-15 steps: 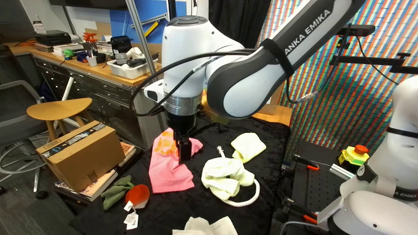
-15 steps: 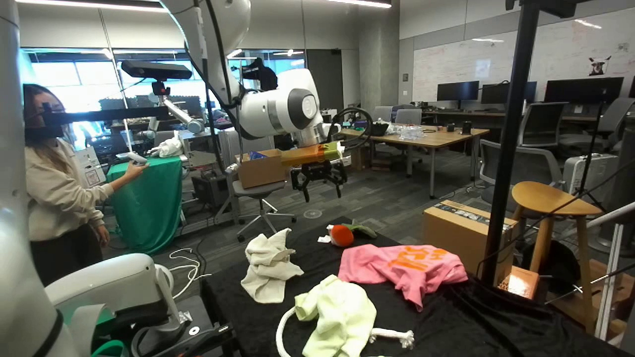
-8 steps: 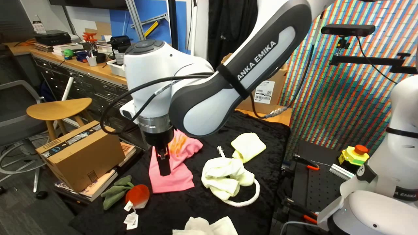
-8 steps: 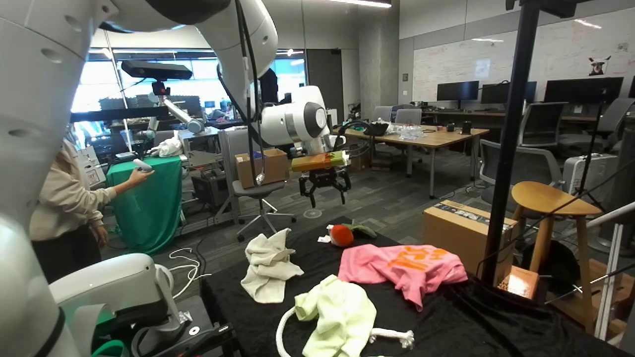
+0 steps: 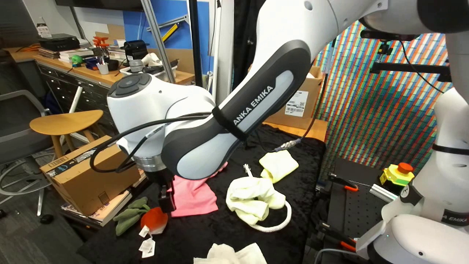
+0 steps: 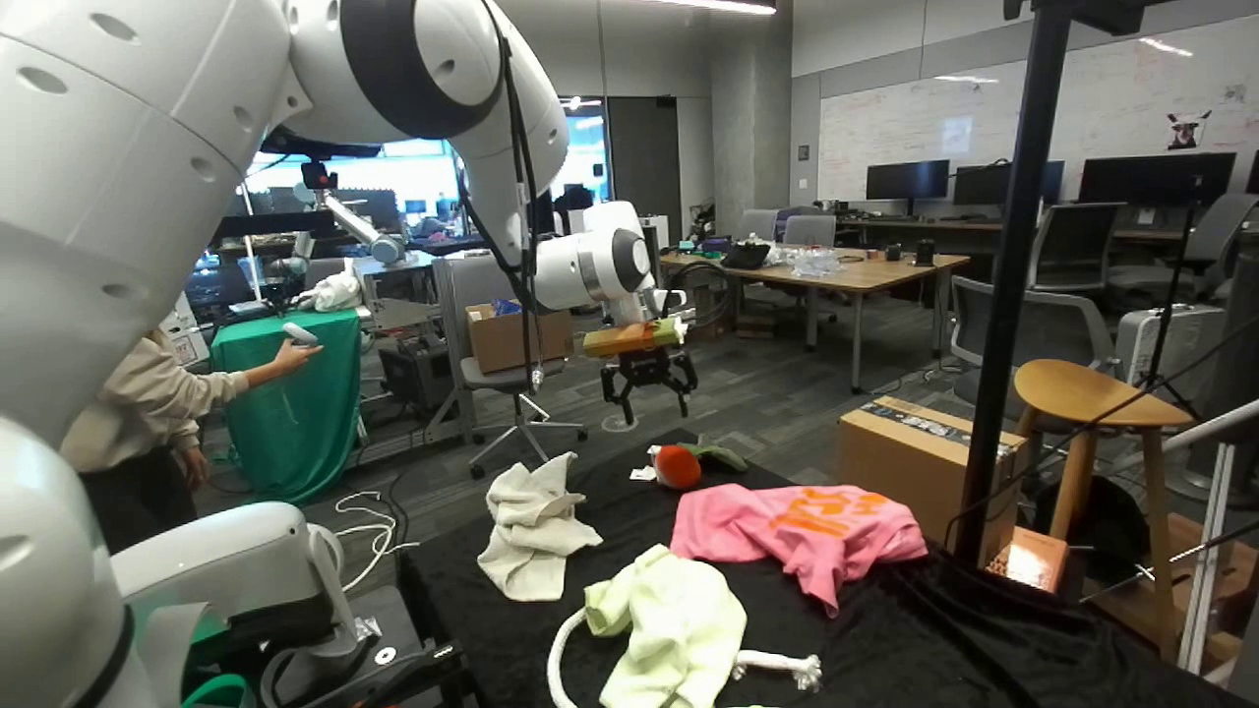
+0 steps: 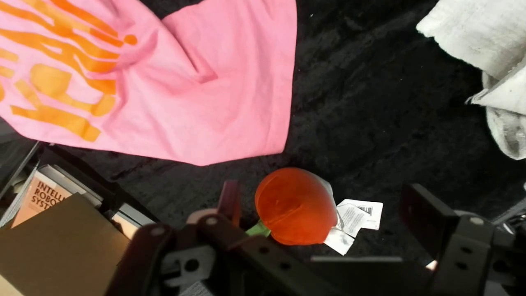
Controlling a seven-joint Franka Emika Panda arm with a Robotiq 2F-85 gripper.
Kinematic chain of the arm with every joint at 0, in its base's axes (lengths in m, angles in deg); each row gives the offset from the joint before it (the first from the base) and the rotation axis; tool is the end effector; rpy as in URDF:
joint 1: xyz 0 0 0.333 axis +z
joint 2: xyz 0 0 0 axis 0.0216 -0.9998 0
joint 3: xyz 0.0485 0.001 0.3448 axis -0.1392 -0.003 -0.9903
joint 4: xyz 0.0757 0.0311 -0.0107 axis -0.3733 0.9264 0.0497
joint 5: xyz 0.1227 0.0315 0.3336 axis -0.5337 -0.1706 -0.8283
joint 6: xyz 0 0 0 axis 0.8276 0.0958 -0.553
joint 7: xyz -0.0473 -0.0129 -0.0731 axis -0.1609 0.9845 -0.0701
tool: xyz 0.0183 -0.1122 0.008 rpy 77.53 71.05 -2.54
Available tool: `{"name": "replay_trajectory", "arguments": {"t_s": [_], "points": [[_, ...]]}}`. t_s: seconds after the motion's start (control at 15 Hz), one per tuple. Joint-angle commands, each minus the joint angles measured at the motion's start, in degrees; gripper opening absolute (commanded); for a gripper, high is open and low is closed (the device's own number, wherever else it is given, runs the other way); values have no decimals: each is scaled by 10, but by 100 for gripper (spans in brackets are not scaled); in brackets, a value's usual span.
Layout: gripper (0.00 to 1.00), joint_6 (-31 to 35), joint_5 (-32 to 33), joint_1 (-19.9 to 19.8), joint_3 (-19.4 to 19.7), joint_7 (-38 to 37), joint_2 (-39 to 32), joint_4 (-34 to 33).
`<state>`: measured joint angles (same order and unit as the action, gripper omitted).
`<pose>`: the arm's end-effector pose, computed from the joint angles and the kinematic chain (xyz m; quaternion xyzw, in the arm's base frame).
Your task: Group up the objects on the table
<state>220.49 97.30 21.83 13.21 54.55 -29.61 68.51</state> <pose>0.5938 0.3259 0.2728 0.9158 0.3893 0.0238 0.0961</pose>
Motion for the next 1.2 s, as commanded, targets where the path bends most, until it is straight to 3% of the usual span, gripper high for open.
{"name": "replay_trajectory", "arguments": {"t_s": [0.0, 0.67, 1.13], "points": [[100, -39, 18, 30, 20, -32, -52, -92], [100, -111, 9, 62, 32, -40, -149, -260], [100, -106, -1, 58, 45, -54, -220, -329]]}}
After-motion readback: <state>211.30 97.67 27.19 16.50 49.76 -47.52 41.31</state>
